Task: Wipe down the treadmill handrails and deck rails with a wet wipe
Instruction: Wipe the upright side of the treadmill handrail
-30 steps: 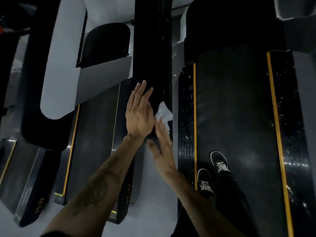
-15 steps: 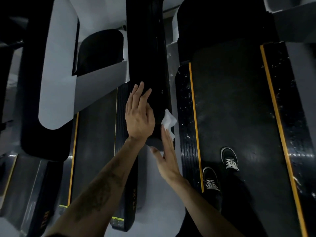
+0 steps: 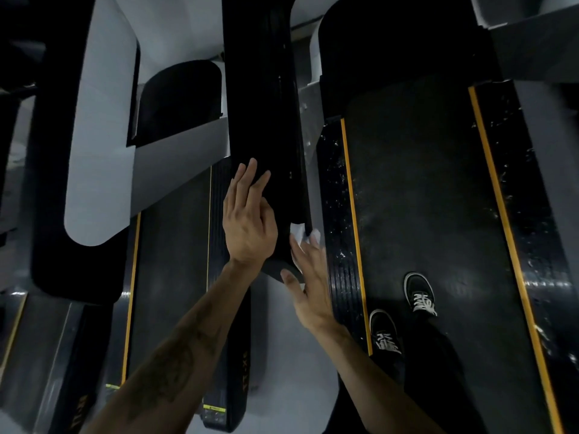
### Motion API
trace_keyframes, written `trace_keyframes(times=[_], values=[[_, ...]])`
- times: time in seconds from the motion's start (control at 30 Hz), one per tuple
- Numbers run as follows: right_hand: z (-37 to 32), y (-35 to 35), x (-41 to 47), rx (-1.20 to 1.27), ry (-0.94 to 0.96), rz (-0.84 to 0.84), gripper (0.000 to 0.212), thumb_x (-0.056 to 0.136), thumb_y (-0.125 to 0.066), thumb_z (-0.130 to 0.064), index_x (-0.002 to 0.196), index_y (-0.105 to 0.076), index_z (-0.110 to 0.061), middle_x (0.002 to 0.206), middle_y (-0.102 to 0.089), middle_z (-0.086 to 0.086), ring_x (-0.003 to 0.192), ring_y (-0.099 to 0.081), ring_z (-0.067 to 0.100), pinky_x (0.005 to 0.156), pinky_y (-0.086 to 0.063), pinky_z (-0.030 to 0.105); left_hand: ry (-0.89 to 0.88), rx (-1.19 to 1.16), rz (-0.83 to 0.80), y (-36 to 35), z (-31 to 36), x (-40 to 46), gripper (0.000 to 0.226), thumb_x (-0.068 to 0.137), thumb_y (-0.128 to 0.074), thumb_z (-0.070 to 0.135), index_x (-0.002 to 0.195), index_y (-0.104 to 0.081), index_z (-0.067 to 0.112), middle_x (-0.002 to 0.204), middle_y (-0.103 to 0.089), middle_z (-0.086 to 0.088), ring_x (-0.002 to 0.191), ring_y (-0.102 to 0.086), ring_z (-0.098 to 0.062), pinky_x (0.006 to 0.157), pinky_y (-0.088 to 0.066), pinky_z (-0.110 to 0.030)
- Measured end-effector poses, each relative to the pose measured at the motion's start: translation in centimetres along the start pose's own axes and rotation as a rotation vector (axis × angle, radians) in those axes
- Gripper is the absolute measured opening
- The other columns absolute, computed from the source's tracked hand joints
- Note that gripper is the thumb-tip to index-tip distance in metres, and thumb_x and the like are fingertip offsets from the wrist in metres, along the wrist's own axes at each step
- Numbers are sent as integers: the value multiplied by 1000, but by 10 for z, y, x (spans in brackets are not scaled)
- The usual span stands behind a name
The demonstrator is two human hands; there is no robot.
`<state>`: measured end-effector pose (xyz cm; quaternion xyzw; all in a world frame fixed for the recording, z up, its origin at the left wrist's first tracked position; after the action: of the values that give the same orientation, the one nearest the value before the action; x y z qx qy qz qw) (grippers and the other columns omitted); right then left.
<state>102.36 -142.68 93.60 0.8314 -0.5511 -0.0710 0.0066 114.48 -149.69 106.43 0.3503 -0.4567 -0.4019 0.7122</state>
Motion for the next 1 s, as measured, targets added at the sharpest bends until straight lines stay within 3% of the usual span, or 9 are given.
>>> trace_keyframes(times=[0.07, 0.13, 0.27, 0.43, 0.53, 0.7, 0.83, 1.0], values=[[-1, -5, -1, 117, -50, -34, 63, 103, -46, -55, 160, -25, -42, 167, -6, -27, 159, -7, 17, 125, -23, 58, 6, 0, 0, -1, -1, 0, 47, 95, -42, 6, 138, -60, 4, 155, -49, -12, 149, -38, -30, 118, -35, -53], [0, -7, -1, 148, -112, -40, 66, 100, -42, -63, 161, -22, -44, 166, -10, -24, 158, -12, 13, 120, -33, 58, 5, 7, -5, -2, -1, -1, 47, 95, -42, 6, 138, -60, 4, 155, -48, -12, 149, -38, -30, 118, -35, -54], [3, -9, -20, 95, -147, -50, 74, 100, -32, -68, 164, -15, -35, 170, -13, -16, 158, -6, 7, 126, -17, 58, 1, 19, -9, -3, -1, -1, 47, 95, -43, 5, 138, -60, 4, 156, -48, -12, 150, -38, -30, 117, -35, -55], [-18, -25, -29, 113, -81, -66, 71, 101, -27, -71, 162, -6, -43, 170, -5, -22, 158, -1, 7, 126, -4, 44, -2, 7, -12, -3, -2, -1, 47, 96, -40, 10, 139, -60, 4, 156, -48, -13, 150, -37, -30, 117, -35, -56], [-19, -24, -7, 261, -173, -72, 62, 103, -33, -62, 157, -4, -56, 168, -2, -28, 157, 1, 1, 129, -7, 51, 1, 11, -22, -3, -2, -1, 47, 96, -41, 10, 139, -59, 4, 156, -48, -13, 150, -37, -29, 117, -34, -56], [1, -27, -25, 312, -278, -85, 79, 99, -35, -68, 163, 2, -40, 168, 5, -29, 155, 4, -4, 129, -8, 50, 25, -3, -19, -3, -1, -2, 45, 95, -42, 9, 136, -59, 3, 155, -48, -12, 150, -38, -29, 118, -34, -55], [-11, -30, -14, 252, -215, -86, 72, 100, -32, -71, 161, -2, -48, 168, 2, -27, 156, 6, -1, 125, -4, 43, -2, 7, -17, -2, -3, -3, 43, 94, -43, 5, 133, -61, 2, 154, -50, -13, 149, -39, -31, 116, -36, -57], [6, -23, -4, 244, -298, -62, 81, 95, -31, -75, 163, -5, -40, 169, 0, -25, 155, 4, -3, 129, -5, 51, -38, 19, -35, 0, 3, -2, 42, 91, -45, 4, 128, -64, 0, 152, -51, -16, 147, -40, -36, 114, -37, -61]])
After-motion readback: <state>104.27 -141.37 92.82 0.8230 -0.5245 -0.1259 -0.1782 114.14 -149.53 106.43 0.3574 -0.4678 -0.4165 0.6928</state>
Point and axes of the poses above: each hand's wrist, its own x-axis towards the middle knuckle, its own y-axis out of the back of the hand, z = x × y, the point moved 6 cm from there along x, towards the middle knuckle
